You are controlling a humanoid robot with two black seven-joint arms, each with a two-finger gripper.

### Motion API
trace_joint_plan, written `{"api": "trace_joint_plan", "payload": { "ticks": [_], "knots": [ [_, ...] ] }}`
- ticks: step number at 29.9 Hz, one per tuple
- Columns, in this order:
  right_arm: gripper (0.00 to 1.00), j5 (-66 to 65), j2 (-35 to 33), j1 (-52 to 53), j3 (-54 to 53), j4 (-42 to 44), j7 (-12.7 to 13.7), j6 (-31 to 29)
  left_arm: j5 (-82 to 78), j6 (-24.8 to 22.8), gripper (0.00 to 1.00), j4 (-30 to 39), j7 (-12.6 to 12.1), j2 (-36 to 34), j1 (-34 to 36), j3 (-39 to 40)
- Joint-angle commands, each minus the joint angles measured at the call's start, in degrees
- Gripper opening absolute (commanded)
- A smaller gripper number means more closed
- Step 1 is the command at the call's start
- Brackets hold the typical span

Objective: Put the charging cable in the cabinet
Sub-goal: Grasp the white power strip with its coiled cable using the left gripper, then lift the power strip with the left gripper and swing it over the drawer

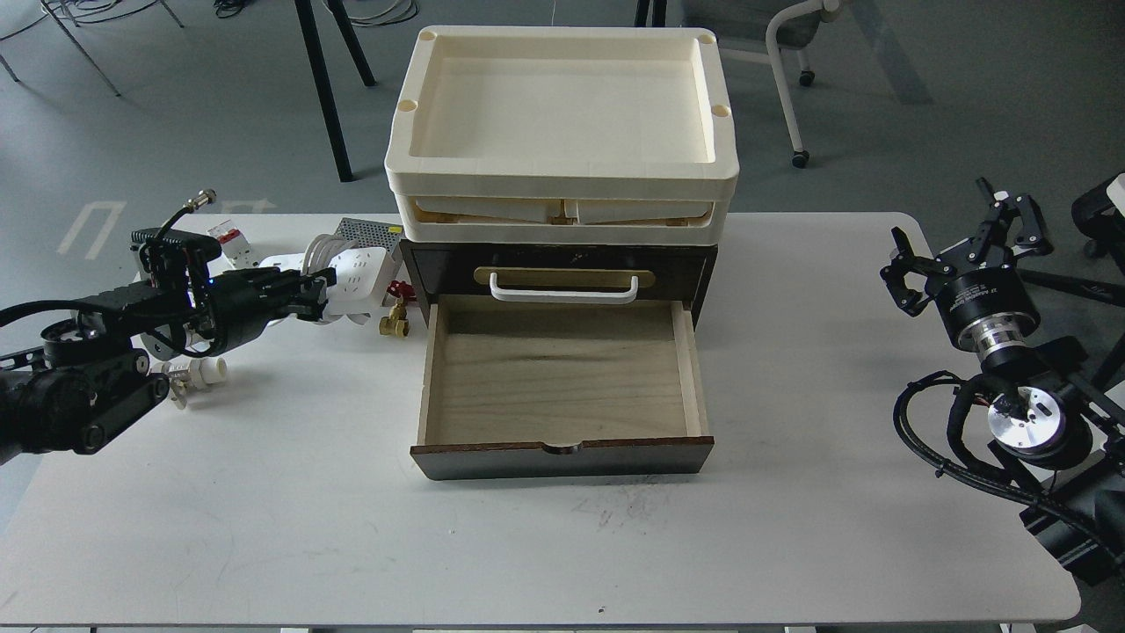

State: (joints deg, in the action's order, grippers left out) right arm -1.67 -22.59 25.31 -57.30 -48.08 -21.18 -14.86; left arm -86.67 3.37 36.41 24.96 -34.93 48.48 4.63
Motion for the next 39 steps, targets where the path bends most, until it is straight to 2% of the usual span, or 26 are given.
{"api": "trace_joint_plan", "payload": {
  "ticks": [1,4,14,23,30,35,39],
  "knots": [
    [1.0,0.0,0.0,0.0,0.0,0.09,0.0,0.0,-0.08,-0.21,0.0,0.77,1.4,-2.68,1.7,0.2],
    [1.0,0.0,0.0,0.0,0.0,0.0,0.0,0.0,-0.08,-0.12,0.0,0.85,2.9,-5.06,3.1,0.29],
    [1.0,-0.09,0.0,0.0,0.0,0.09,0.0,0.09,0.8,-0.38,0.0,-1.08,2.99,-11.39,9.78,0.46],
    [1.0,-0.09,0.0,0.0,0.0,0.09,0.0,0.09,1.59,0.14,0.0,1.9,3.04,-13.41,24.27,0.38],
    [1.0,-0.09,0.0,0.0,0.0,0.18,0.0,0.09,-2.0,-1.69,0.0,12.78,3.04,-13.06,36.06,-0.5],
    [1.0,-0.09,0.0,0.0,0.0,0.18,0.0,0.09,-7.89,-4.77,0.0,25.7,3.04,-11.22,40.02,-0.41],
    [1.0,-0.09,0.0,0.0,0.0,0.18,0.0,0.09,-15.61,-4.87,0.0,37.82,3.04,-9.64,39.94,-0.41]
  ]
}}
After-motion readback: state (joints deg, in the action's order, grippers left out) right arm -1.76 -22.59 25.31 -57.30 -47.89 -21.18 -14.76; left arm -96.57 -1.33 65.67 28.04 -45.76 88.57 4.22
